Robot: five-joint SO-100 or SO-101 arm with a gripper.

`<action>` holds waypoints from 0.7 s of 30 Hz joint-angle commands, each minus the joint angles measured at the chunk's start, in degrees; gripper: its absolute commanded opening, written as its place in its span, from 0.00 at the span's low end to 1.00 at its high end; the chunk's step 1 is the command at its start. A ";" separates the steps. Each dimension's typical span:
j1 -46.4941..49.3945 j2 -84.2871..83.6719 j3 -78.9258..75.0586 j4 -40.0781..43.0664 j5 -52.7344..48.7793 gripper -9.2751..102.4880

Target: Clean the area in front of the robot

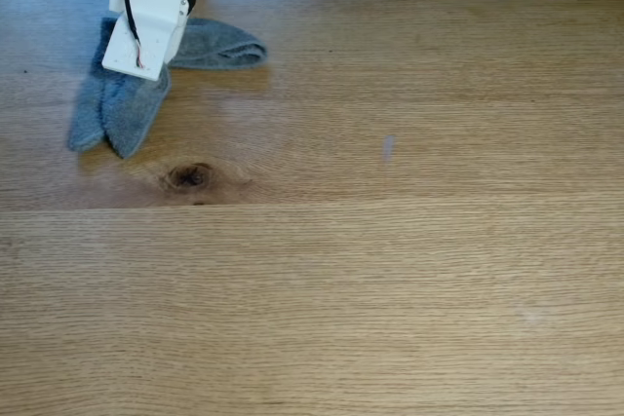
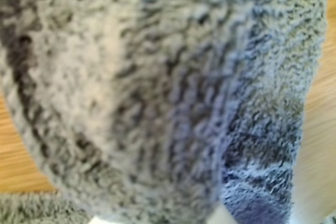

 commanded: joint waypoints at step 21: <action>-56.60 46.58 -0.79 36.21 8.88 0.08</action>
